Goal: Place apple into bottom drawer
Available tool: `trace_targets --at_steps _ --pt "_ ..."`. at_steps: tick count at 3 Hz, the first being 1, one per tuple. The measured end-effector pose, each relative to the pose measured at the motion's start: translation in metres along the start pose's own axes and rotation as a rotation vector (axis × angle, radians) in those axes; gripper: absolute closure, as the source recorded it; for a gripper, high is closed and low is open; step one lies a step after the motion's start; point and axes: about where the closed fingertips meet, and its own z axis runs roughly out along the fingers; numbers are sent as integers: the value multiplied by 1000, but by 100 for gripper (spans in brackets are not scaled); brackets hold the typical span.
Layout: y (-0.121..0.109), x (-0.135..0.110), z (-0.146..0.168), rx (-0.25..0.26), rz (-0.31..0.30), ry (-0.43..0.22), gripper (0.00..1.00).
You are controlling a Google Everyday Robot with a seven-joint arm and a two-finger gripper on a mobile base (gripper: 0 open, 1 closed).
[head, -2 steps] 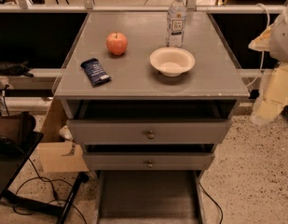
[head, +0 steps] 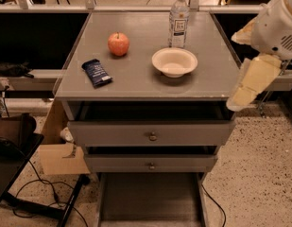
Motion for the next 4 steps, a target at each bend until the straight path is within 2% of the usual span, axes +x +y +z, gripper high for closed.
trace_targets --at_steps 1,2,3,4 --pt "-28 -50 32 -5 36 -181 0" --pt "-55 -111 64 16 80 -295 0" --pt "-91 -175 112 46 137 -396 0" --pt "-113 -211 144 60 174 -439 0"
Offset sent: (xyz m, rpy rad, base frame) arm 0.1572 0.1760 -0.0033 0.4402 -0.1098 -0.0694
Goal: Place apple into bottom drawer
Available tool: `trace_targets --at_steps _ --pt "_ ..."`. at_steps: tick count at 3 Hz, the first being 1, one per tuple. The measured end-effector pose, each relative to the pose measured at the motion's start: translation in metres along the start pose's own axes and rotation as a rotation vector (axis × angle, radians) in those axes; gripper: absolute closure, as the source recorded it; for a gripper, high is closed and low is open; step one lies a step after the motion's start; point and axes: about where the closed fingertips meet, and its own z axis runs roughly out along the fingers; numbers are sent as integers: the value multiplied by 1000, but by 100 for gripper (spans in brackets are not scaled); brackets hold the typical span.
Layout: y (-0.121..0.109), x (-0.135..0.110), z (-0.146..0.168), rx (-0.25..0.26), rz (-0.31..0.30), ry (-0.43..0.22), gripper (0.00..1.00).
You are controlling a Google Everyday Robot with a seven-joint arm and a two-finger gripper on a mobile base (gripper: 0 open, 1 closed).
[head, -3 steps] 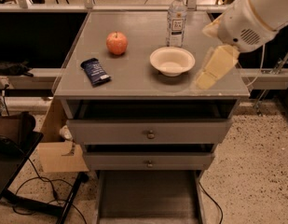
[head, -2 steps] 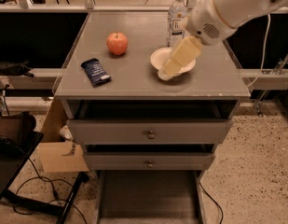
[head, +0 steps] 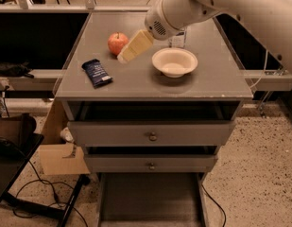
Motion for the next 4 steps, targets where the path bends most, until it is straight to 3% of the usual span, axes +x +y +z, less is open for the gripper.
trace_targets --at_steps 1,4 --pt "-7 1 5 5 12 -4 0" --pt "-98 11 85 54 144 -39 0"
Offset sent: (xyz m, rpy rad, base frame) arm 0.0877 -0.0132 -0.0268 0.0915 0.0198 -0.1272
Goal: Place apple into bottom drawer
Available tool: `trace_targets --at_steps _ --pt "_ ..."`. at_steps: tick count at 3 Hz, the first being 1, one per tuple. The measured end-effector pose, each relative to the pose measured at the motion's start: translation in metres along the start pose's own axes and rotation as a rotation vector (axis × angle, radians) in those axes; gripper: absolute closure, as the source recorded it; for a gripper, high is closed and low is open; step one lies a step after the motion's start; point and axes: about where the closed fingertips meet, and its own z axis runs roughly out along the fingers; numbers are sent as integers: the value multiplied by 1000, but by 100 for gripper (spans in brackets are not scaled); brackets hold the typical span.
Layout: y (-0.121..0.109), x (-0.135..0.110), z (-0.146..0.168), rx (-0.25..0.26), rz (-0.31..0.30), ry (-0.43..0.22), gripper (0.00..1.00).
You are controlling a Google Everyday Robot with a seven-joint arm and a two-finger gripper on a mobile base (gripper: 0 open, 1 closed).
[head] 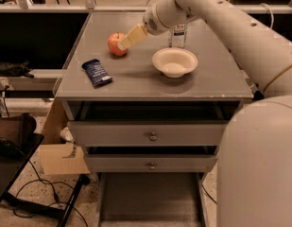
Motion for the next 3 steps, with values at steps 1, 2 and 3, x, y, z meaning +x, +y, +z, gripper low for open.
trace_targets --at_steps 1,2,3 --pt "-6 -14 41 -33 19 -36 0" --pt "1 -20 65 -67 39 -51 0" --pt "4 -7 87 -80 99 -53 3"
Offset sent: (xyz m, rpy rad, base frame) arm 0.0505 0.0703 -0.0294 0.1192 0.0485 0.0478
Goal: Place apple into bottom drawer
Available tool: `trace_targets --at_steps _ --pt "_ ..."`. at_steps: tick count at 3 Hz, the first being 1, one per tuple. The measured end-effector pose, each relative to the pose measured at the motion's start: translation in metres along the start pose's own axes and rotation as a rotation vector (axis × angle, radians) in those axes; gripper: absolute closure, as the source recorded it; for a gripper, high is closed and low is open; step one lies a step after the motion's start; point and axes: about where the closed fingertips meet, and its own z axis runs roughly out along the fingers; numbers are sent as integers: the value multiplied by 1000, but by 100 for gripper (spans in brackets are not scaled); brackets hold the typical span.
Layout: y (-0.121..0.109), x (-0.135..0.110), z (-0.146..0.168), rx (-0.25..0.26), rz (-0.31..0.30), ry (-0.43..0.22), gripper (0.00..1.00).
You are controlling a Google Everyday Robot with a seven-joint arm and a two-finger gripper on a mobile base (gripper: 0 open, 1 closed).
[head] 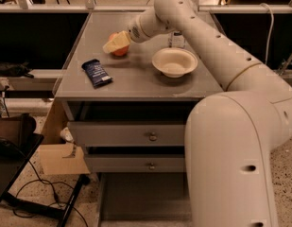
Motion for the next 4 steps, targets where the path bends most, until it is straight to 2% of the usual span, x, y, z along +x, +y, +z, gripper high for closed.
trace_targets --at_steps 1,4 --pt "3 7 10 -7 22 -1 26" --pt "3 7 10 -8 22 -1 96"
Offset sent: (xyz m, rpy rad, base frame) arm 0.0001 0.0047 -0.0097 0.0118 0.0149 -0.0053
